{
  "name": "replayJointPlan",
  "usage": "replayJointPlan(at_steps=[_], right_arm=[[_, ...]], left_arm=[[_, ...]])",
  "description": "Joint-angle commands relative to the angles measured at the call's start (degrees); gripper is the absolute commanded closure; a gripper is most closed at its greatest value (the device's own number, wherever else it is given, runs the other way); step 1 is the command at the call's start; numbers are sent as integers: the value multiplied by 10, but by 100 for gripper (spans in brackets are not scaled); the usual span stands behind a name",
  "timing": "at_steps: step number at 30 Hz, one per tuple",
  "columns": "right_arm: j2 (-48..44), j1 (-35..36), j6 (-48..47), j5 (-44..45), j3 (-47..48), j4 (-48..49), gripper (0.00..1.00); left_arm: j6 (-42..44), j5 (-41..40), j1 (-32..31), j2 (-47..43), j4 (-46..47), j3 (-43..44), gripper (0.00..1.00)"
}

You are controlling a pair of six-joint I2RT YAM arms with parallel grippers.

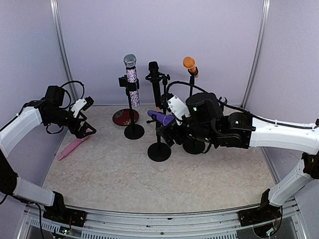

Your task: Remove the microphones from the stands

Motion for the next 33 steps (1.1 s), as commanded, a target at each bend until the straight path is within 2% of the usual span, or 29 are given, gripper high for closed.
replayJointPlan(at_steps=[1,12,17,20,25,29,30,32,33], right_arm=[[23,-12,-9,-6,28,-4,7],[62,-39,-20,7,63,-27,24],[42,-45,-25,2,31,32,38],[47,-49,-24,-6,38,31,49],[52,-52,-15,-42,38,25,58],[44,-60,26,-84,30,28,57],[43,-62,37,-92,28,30,50],[43,-64,60,-88,26,31,21],[44,-66,71,-88,24,35,19]], left_arm=[[-13,0,-12,-8,4,5,1],[-27,-9,-31,-19,10,5,1],[-35,-5,-41,-25,11,-6,1],[-42,-12,-52,-28,16,-16,1],[-54,-13,-71,-33,28,-29,1],[-71,-3,-80,-32,39,-31,1],[-74,3,-82,-31,41,-32,1],[-76,9,-86,-29,41,-31,1],[-74,10,-88,-28,41,-31,1]])
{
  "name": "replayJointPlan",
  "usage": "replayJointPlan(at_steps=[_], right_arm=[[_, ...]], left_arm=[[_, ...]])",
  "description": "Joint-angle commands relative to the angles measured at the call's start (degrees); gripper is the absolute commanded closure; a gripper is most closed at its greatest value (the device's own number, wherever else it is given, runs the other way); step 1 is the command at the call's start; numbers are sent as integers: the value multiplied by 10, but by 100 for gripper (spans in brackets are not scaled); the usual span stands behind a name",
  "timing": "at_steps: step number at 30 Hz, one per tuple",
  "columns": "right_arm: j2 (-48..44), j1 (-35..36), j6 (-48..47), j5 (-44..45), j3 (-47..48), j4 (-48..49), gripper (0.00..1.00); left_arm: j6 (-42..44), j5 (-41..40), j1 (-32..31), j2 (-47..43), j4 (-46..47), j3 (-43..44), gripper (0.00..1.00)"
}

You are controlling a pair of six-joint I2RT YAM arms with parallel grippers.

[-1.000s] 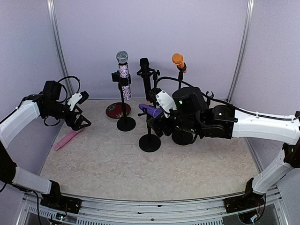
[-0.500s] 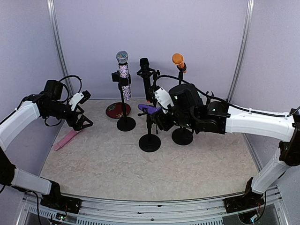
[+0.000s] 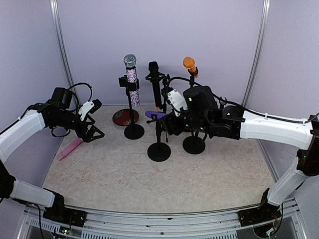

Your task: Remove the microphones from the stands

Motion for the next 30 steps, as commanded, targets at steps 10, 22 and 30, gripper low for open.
replayJointPlan(at_steps=[10,22,30], right_arm=[[0,-14,127,-35,-34,52,35],[20,-10,156,-98,-35,131,91],[81,49,147,-48,44,210,100]], left_arm=[[-8,33,-16,-14,17,-8,1],[-38,39,-58,1,39,-3,1],[-80,50,-84,30,64,18,3]])
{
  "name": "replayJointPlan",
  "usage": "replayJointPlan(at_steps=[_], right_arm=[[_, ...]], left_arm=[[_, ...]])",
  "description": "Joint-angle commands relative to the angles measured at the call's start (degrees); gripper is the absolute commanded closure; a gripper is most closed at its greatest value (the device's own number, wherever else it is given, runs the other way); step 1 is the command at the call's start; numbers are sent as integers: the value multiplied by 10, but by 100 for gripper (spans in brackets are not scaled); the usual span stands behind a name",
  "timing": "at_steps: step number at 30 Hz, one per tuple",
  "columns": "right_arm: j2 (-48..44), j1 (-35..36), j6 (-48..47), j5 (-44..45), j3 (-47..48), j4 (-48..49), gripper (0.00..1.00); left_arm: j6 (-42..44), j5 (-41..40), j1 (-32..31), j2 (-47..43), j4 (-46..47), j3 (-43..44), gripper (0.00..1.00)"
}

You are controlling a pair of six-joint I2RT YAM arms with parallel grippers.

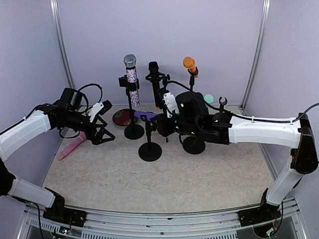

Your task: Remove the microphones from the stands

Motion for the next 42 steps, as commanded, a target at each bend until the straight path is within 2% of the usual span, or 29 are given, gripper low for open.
replayJointPlan(at_steps=[1,8,17,20,27,35,38,42], right_arm=[[43,46,15,-4,69,107,100],[116,80,25,18,153,129,100],[163,97,28,64,199,164,100],[172,104,30,68,199,178,100],[181,115,50,57,196,188,100],[193,117,82,33,203,200,100],[199,117,86,22,204,205,100],[210,117,106,8,215,205,100]], left_arm=[[-29,17,-7,17,26,25,4],[-27,9,-6,17,40,11,11],[-35,-16,-5,27,66,-12,23],[-44,-23,-3,27,81,-17,30],[-81,-34,10,40,137,-32,56],[-110,23,33,51,166,-40,68],[-116,35,38,47,181,-50,69],[-119,44,36,44,193,-61,64]])
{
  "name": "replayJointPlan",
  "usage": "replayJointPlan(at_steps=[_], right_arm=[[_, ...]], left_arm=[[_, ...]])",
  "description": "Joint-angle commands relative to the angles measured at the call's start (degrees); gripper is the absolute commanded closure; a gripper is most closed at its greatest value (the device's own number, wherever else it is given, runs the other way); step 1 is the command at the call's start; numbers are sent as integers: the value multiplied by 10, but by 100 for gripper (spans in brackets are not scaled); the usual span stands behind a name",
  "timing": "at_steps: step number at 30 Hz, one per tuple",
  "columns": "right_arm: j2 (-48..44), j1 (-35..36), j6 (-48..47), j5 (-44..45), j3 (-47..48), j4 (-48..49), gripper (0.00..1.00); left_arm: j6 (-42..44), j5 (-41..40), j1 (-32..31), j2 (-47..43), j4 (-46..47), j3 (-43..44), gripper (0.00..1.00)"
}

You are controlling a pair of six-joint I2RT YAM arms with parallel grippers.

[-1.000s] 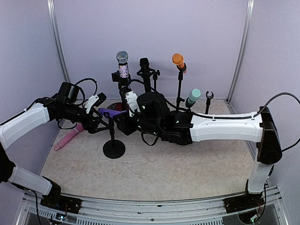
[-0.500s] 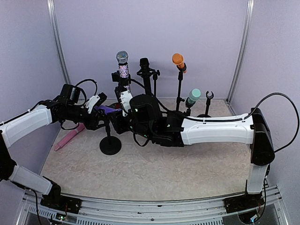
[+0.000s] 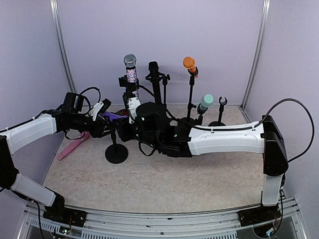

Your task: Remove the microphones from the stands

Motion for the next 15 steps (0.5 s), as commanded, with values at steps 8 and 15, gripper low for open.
replayJointPlan(at_steps=[8,15], right_arm=[[10,14,57,-79,30,78,100],[-33,14,56,-61,-28,92,100]], left_arm=[[-17,0,18,12,69,-20,70],[-15,-10,56,3,97,-28,96]])
